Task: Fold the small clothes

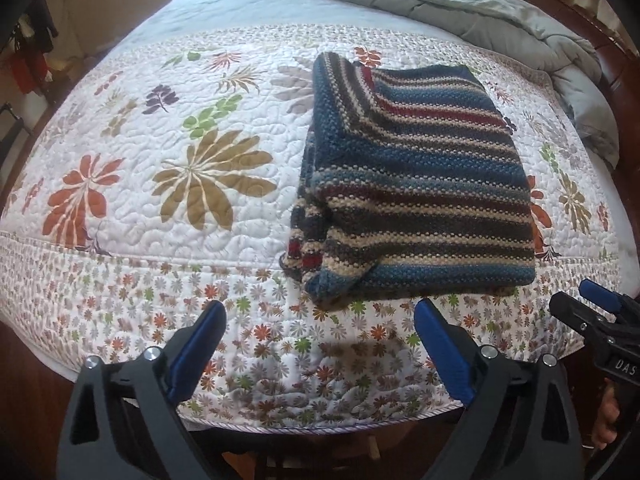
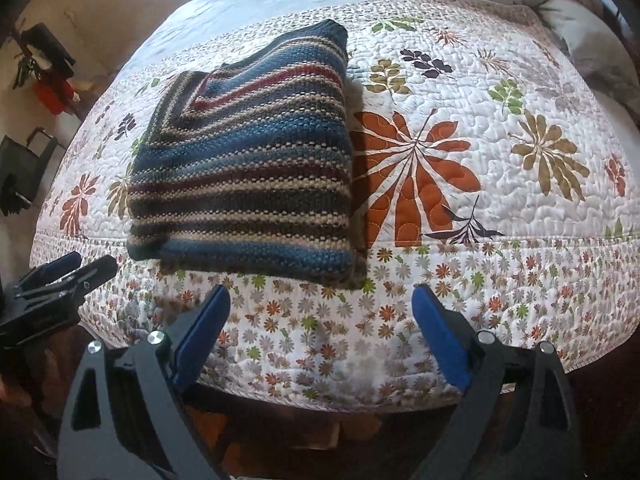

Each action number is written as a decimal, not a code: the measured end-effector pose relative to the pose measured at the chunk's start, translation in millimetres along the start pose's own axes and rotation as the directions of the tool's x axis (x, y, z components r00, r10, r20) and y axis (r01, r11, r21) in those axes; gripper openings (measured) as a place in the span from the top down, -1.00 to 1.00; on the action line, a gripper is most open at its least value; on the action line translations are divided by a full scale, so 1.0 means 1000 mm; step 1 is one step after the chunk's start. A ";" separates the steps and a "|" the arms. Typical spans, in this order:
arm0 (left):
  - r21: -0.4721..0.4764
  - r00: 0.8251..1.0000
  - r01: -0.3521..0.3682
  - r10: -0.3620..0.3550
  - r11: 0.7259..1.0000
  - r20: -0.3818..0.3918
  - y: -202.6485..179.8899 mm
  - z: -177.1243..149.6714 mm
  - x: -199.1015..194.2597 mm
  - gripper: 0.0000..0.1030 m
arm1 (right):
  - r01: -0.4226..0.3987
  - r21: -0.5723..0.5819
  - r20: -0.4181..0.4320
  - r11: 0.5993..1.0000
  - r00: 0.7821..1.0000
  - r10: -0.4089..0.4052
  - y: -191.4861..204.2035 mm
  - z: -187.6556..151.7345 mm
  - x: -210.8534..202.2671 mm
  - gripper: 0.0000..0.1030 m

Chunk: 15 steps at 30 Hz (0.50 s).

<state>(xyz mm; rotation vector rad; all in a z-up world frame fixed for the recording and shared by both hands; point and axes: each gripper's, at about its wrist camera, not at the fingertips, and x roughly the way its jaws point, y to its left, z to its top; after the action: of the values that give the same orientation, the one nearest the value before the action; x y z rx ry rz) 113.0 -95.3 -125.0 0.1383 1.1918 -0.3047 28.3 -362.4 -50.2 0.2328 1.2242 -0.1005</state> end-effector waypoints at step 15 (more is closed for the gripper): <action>0.019 0.993 -0.104 0.103 0.994 0.058 0.011 0.000 -0.013 -0.85 | 0.028 -0.038 0.047 0.999 0.999 -0.026 0.012 0.003 -0.021 -0.78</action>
<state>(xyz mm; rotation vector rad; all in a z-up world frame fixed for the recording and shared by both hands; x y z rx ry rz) 111.6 -82.3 -113.2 0.2085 1.1211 -0.2288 26.3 -352.5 -27.9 0.1796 1.1823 -0.1054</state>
